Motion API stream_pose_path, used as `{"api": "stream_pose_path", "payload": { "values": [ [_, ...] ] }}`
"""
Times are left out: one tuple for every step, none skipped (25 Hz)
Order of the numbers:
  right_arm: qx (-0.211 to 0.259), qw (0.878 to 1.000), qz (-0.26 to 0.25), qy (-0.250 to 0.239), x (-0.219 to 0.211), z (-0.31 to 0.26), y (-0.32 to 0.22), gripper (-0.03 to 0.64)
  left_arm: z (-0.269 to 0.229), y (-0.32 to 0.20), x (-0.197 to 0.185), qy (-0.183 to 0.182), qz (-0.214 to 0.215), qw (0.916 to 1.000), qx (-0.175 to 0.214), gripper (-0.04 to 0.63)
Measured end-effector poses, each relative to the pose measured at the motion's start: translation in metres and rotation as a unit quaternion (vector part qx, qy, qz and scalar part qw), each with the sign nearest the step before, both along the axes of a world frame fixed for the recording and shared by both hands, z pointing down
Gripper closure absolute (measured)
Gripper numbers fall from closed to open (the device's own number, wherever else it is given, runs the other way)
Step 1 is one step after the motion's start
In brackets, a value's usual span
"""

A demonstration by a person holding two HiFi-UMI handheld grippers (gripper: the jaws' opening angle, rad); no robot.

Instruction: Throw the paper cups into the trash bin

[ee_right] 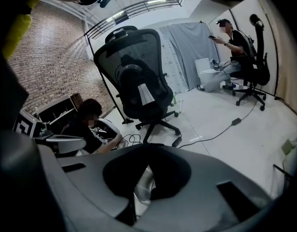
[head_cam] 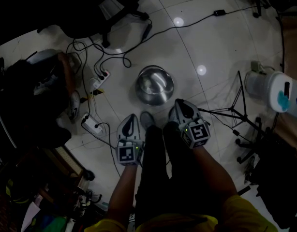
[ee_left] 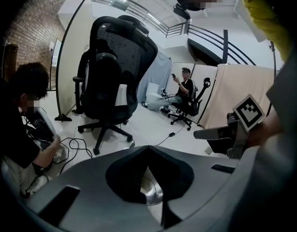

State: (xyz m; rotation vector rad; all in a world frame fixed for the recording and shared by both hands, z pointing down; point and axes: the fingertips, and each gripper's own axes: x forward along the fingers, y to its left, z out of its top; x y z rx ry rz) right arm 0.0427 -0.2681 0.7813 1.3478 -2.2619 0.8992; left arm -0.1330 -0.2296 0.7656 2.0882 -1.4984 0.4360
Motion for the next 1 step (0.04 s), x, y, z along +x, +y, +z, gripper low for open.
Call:
{"api": "stream_pose_path", "payload": {
  "values": [
    [0.000, 1.000, -0.001, 0.001, 0.0005, 0.0017, 0.0017, 0.614, 0.0006, 0.0004, 0.0000, 0.001, -0.001, 1.0000, 0.000, 0.594]
  ]
}}
